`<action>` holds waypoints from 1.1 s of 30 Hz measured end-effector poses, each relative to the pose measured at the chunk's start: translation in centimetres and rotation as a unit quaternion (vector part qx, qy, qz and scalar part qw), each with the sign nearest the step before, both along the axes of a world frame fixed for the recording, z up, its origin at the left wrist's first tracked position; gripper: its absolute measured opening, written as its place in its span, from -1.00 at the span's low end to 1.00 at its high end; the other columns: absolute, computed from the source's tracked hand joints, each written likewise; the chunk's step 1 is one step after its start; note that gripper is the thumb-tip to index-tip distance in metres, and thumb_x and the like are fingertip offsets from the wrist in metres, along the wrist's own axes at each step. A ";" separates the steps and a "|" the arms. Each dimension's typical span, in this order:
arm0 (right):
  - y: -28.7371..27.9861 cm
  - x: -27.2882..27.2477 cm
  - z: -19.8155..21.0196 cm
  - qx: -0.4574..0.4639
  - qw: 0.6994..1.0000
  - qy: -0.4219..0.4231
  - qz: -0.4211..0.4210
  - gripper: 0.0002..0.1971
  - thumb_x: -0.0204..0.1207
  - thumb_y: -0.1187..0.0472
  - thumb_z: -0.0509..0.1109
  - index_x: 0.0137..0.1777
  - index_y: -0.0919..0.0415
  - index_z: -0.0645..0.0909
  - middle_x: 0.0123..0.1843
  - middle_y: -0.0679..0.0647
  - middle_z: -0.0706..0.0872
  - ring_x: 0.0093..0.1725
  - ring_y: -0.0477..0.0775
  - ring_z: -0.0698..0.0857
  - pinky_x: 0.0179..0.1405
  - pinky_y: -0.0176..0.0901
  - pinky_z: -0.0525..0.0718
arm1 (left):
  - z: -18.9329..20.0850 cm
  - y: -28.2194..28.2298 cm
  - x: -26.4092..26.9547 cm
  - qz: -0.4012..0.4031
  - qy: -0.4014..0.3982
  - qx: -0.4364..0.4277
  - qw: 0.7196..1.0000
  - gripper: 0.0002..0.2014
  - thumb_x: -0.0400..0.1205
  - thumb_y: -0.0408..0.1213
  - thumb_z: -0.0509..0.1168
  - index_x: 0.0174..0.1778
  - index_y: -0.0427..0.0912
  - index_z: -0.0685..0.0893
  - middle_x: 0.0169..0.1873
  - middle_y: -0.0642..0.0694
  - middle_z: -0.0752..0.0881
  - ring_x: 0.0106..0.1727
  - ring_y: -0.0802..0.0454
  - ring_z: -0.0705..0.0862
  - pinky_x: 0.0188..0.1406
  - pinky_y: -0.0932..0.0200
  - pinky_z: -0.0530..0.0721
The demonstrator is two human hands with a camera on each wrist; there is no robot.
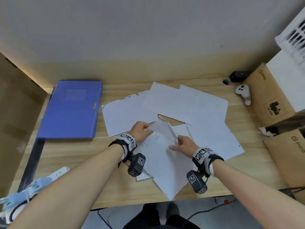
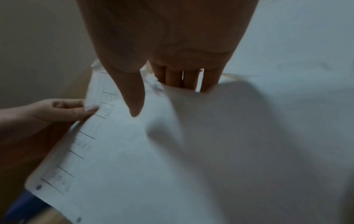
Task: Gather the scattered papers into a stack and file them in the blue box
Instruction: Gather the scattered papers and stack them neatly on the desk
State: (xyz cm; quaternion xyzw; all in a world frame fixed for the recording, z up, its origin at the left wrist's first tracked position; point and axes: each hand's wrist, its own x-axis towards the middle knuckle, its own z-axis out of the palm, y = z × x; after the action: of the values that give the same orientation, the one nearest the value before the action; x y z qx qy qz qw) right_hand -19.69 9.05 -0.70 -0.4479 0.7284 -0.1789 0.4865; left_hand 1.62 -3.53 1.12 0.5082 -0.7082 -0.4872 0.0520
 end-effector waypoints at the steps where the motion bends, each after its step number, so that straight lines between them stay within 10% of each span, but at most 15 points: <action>1: 0.0 -0.3 -0.3 0.015 0.999 0.034 0.028 -0.73 0.40 0.08 0.58 -0.19 0.23 0.58 -0.30 0.07 0.60 -0.32 0.06 0.55 -0.31 -0.13 0.44 | -0.1 -0.2 0.6 0.037 0.017 0.021 0.999 -0.79 0.54 -0.17 0.40 -0.37 -0.15 0.62 -0.38 -0.11 0.53 -0.29 0.00 0.50 -0.16 0.10 0.45; 5: -1.4 -1.5 0.3 0.027 0.989 0.129 0.069 -0.76 0.33 0.03 0.52 -0.32 0.19 0.62 -0.41 0.07 0.56 -0.39 0.07 0.53 -0.36 -0.11 0.39 | -0.9 -0.4 3.3 0.128 0.028 0.076 0.988 -0.73 0.57 -0.23 0.43 0.01 -0.40 0.76 0.00 -0.32 0.81 0.06 -0.24 0.78 0.16 -0.10 0.73; 12: -5.4 -1.0 0.9 0.027 0.941 0.242 0.235 -0.87 0.52 0.09 0.35 -0.24 0.02 0.62 -0.11 0.07 0.73 -0.07 0.16 0.68 -0.13 -0.03 0.62 | -3.3 1.4 6.3 -0.006 -0.106 0.126 0.986 -0.86 0.51 -0.24 0.46 -0.33 -0.19 0.72 -0.28 -0.08 0.80 -0.19 -0.07 0.80 -0.20 0.03 0.73; 19: -8.7 1.0 -1.9 -0.011 0.863 0.317 0.393 -0.78 0.57 0.15 0.29 0.10 0.06 0.72 0.19 0.12 0.64 0.27 0.23 0.51 0.06 0.00 0.48 | -3.2 0.0 7.6 -0.009 -0.247 0.137 0.959 -0.70 0.51 0.04 0.27 -0.34 -0.12 0.69 -0.30 -0.08 0.84 -0.16 -0.12 0.83 -0.09 0.02 0.75; 25: -10.0 1.2 -4.1 -0.077 0.865 0.307 0.390 -0.50 0.42 0.10 0.50 0.36 0.11 0.53 0.36 0.09 0.49 0.34 0.20 0.46 0.15 0.00 0.48 | -3.1 -3.0 7.0 0.003 -0.288 -0.095 0.953 -0.82 0.54 -0.17 0.22 0.02 -0.04 0.62 0.08 -0.01 0.66 0.04 -0.07 0.63 -0.12 0.06 0.57; 33: -10.7 -0.4 -4.8 -0.017 0.902 0.306 0.303 -0.35 0.29 -0.21 0.53 0.31 0.01 0.44 0.29 0.02 0.50 0.33 0.14 0.48 -0.02 0.01 0.54 | -5.8 -7.4 4.5 -0.096 -0.337 -0.087 0.932 -0.20 0.60 -0.23 0.32 0.71 0.00 0.04 0.73 -0.11 -0.17 0.72 -0.15 -0.02 0.59 -0.22 0.23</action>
State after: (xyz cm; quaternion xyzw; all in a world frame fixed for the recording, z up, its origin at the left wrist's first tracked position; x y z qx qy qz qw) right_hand -20.12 -1.64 -5.50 -0.6884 0.6671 0.1106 0.2623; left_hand 6.09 -10.90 -4.68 0.5653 -0.7694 -0.2260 -0.1931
